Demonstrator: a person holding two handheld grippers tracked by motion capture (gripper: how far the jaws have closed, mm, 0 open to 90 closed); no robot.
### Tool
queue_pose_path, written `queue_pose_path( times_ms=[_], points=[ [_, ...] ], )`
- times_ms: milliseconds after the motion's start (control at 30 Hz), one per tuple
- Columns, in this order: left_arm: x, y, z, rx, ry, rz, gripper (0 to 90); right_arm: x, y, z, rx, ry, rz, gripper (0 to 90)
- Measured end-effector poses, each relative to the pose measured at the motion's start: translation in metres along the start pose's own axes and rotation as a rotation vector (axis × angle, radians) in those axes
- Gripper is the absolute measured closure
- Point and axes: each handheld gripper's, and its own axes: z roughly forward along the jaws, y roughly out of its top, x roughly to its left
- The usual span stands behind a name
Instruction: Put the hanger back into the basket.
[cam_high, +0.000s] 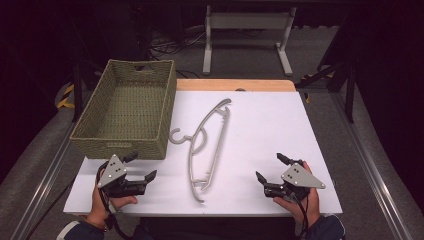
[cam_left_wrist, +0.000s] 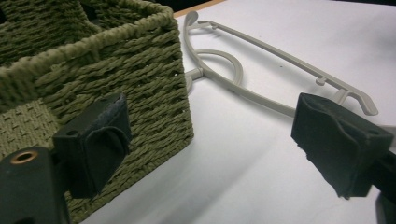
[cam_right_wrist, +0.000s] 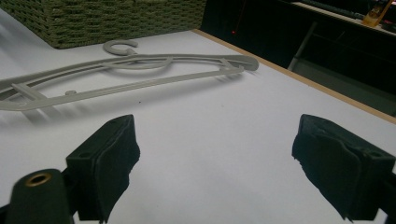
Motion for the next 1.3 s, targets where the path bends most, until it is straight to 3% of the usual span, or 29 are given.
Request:
queue_pose_path(
  times_ms=[167, 400, 467, 500, 600, 633, 700, 767, 900, 967, 1300],
  points=[
    [-0.006, 0.001, 0.004, 0.027, -0.003, 0.012, 13.6, -0.002, 0.000, -0.001, -0.002, 0.005, 0.023, 13.6],
    [-0.018, 0.007, 0.025, 0.107, -0.070, 0.020, 19.5, -0.003, 0.001, 0.001, 0.009, 0.010, 0.025, 13.6],
    [-0.022, 0.009, 0.033, 0.140, -0.090, 0.004, 21.4, -0.002, 0.001, 0.002, 0.010, 0.014, 0.024, 13.6],
    [-0.026, 0.012, 0.041, 0.176, -0.070, -0.010, 22.9, -0.002, 0.001, 0.003, 0.013, 0.013, 0.018, 13.6],
    [-0.033, 0.018, 0.058, 0.242, -0.079, -0.052, 24.5, -0.002, 0.000, 0.004, 0.024, 0.024, 0.017, 13.6],
    [-0.037, 0.021, 0.065, 0.255, -0.103, -0.058, 24.6, -0.002, 0.000, 0.004, 0.026, 0.027, 0.015, 13.8],
    [-0.045, 0.030, 0.079, 0.295, -0.082, -0.064, 25.2, -0.001, 0.000, 0.004, 0.033, 0.033, 0.007, 13.8],
    [-0.045, 0.030, 0.079, 0.295, -0.082, -0.064, 26.5, -0.001, 0.000, 0.005, 0.033, 0.037, 0.005, 13.8],
    [-0.051, 0.039, 0.104, 0.356, -0.063, -0.082, 32.0, 0.000, 0.000, 0.007, 0.040, 0.045, 0.008, 13.8],
    [-0.052, 0.041, 0.112, 0.383, -0.033, -0.085, 34.9, 0.000, -0.001, 0.007, 0.040, 0.047, 0.006, 13.9],
    [-0.040, 0.050, 0.152, 0.483, 0.021, -0.170, 47.1, 0.000, -0.002, 0.010, 0.064, 0.067, 0.008, 14.0]
  ],
)
